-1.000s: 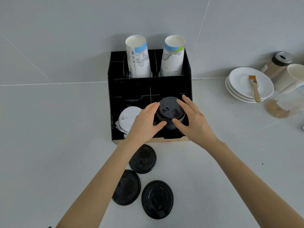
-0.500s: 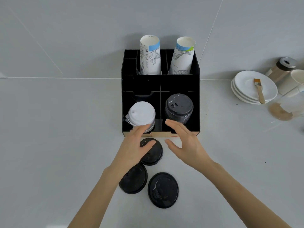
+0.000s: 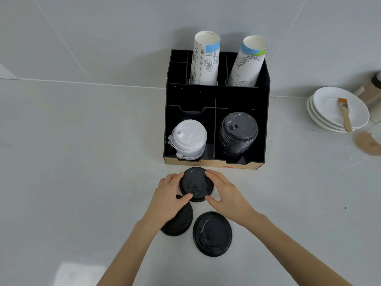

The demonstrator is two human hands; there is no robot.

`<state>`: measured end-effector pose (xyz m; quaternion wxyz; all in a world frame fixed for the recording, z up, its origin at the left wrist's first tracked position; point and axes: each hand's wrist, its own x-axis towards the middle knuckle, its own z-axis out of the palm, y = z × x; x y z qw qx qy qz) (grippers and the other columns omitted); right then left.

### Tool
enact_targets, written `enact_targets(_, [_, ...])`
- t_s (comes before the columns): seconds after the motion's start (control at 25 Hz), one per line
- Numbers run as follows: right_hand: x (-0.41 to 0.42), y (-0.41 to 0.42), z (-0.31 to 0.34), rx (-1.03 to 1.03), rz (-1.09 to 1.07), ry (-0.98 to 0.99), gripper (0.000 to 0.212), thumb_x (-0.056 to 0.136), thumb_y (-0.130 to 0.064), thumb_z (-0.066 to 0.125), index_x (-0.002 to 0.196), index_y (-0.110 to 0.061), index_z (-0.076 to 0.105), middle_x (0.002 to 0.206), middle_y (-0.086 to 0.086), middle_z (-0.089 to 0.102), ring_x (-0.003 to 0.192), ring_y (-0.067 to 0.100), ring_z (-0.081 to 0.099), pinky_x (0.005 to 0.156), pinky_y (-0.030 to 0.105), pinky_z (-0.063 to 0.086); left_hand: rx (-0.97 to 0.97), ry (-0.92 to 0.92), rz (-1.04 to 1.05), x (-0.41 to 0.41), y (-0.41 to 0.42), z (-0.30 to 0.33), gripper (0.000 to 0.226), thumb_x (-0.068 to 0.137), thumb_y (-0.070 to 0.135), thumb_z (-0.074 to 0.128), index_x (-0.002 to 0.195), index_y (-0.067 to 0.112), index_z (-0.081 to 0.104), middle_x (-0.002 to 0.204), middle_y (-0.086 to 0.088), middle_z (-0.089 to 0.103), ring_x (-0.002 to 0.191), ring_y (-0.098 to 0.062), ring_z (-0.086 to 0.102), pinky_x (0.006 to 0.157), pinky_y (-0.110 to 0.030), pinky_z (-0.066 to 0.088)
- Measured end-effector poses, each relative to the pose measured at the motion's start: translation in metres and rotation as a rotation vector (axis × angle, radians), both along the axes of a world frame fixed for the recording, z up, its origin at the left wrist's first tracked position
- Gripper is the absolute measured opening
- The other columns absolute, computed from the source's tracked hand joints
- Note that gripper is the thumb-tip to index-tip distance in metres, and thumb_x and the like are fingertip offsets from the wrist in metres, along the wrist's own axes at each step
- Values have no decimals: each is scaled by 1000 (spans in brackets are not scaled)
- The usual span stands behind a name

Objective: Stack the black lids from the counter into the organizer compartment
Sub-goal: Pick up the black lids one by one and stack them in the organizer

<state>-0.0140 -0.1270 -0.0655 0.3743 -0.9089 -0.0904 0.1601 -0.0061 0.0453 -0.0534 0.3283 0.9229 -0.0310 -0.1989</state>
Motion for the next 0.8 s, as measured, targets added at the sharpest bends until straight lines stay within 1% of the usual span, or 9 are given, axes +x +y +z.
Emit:
enact_targets(0.08, [1,2,-4,-6,5,-3,61,83,-9,56,136,-13,27,145,6,31,132,19,34,105,15,21,-2,9,-3,-1,-1,-2,61,83,28,57,135,16,27,140,-6,36,127,-24,32,105,-34,31])
enact_targets(0.2, [3,4,-5,-2,-33,-16,60,81,-6,57,134,-11,30,143,6,35,130,20,36,104,15,21,-10,4,-11,-2,-1,-3,63,83,28,58,136,15,26,141,-6,35,127,-23,32,105,-33,30])
enact_targets(0.32, [1,2,-3,-1,-51,-32,59,80,-10,60,133,-11,33,140,7,39,128,20,37,104,18,24,-19,-11,-30,-3,-3,-2,63,83,28,57,136,15,25,143,-4,33,128,-22,32,106,-32,29])
enact_targets(0.48, [-4,-3,7,3,-80,-92,57,79,-16,64,130,-9,38,135,8,43,126,20,38,102,18,24,-58,-67,-44,-5,-6,4,61,83,29,58,135,17,27,143,-2,32,128,-19,30,106,-27,27])
enact_targets(0.6, [-8,-7,18,14,-101,-132,57,78,-18,65,128,-9,40,134,6,44,126,18,38,103,16,23,-102,-133,-43,-6,-10,13,60,83,27,59,134,17,30,142,-1,34,127,-17,30,101,-18,22])
enact_targets(0.68, [-9,-10,27,23,-121,-172,56,77,-17,67,127,-9,42,132,6,46,123,16,41,101,11,23,-137,-190,-37,-7,-13,21,59,82,27,60,133,18,33,140,0,36,126,-16,31,97,-14,19])
enact_targets(0.8, [-9,-17,41,37,-150,-227,56,76,-17,68,126,-8,44,131,7,47,118,12,42,98,6,20,-178,-257,-33,-4,-20,35,58,80,27,62,131,20,36,138,3,38,126,-13,30,98,-15,18])
